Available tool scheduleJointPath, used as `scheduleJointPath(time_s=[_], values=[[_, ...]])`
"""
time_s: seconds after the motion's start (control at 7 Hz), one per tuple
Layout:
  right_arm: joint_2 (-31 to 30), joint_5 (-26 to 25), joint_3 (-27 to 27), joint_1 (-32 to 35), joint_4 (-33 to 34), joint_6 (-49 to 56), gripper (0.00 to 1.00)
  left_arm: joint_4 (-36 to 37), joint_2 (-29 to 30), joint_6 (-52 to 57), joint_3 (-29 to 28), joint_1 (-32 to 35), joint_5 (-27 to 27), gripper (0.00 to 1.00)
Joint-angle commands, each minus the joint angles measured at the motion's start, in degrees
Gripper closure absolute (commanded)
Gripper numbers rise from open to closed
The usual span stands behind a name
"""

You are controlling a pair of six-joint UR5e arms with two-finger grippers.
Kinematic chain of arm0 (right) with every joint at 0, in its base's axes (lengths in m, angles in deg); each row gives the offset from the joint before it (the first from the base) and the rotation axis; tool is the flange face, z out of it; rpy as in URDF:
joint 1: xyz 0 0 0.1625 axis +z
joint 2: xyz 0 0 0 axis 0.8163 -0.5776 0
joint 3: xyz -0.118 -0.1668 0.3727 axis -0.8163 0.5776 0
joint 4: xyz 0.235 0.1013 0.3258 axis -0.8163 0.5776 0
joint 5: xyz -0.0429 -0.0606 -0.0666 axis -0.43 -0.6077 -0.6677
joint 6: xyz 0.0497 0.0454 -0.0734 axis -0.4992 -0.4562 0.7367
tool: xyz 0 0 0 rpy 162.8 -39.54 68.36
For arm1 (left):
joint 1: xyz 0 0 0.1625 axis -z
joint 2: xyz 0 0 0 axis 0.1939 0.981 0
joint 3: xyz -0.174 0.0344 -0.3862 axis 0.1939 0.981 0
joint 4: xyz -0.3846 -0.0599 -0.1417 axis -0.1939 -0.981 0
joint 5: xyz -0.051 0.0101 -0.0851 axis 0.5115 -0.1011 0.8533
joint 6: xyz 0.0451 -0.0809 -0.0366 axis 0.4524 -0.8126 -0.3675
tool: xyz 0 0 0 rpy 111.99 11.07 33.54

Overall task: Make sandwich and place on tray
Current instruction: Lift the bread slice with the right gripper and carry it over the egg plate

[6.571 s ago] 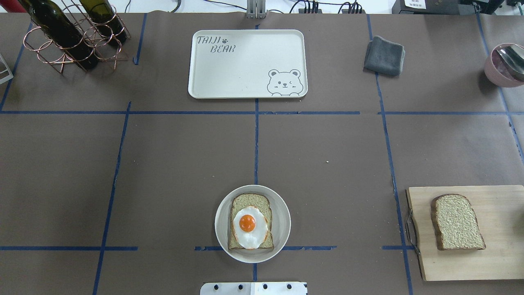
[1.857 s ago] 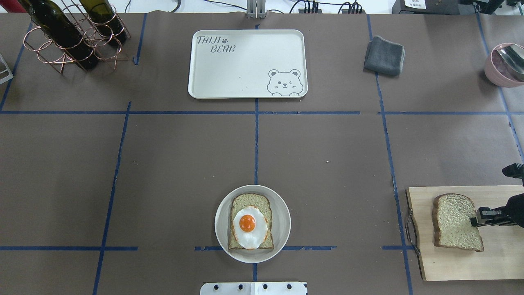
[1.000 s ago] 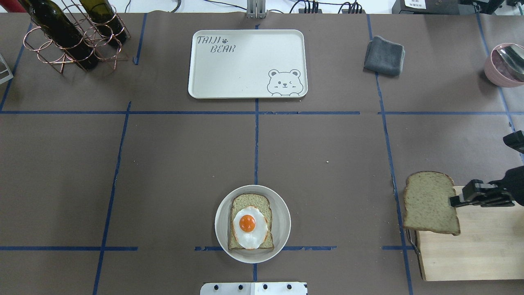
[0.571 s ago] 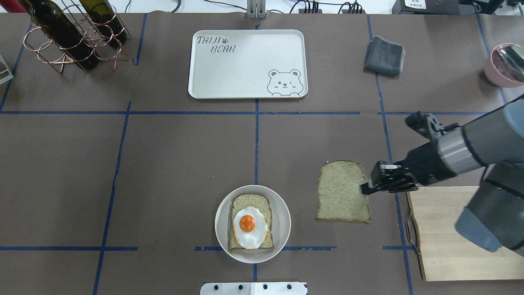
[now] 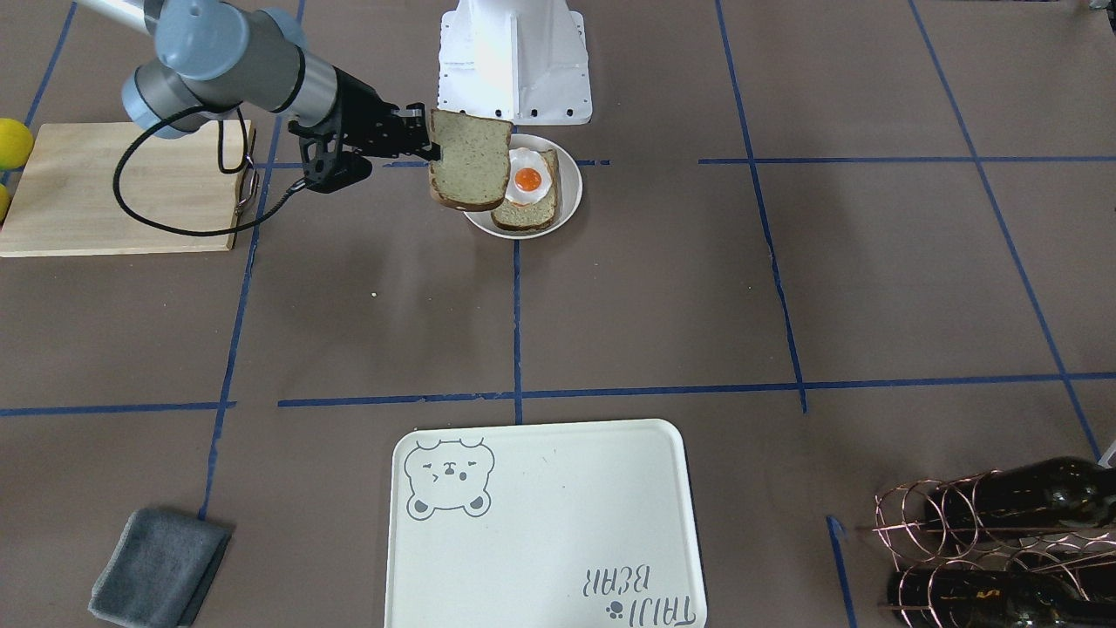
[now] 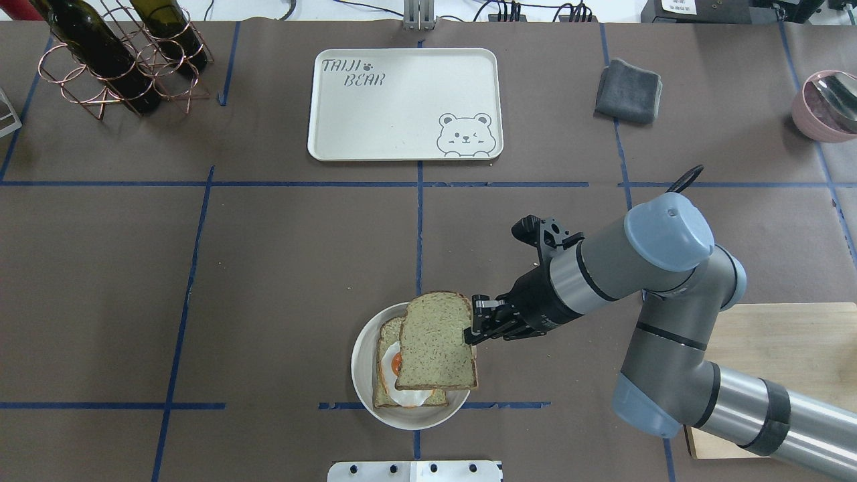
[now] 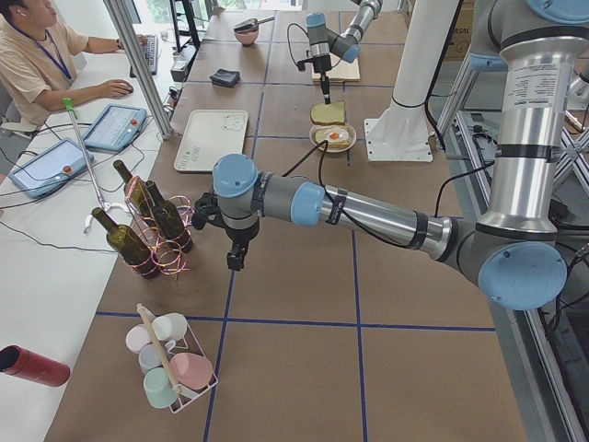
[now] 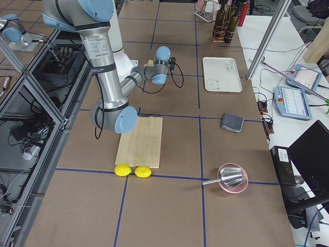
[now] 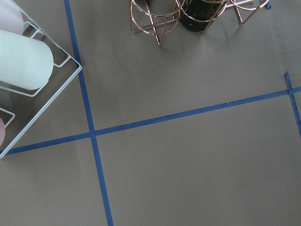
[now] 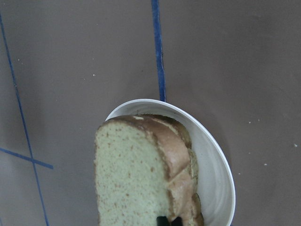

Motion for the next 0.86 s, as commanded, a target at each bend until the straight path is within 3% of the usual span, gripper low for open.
scheduleJointPath(time_s=[0.0, 0.71], values=[[1.3, -2.0, 2.0, -2.5, -0.1, 0.1, 1.00, 0.0, 0.0, 0.0, 0.1, 0.0, 0.0, 0.00], [2.9, -3.1, 4.2, -3.2, 0.2, 0.0, 1.00, 0.0, 0.0, 0.0, 0.1, 0.0, 0.0, 0.00]])
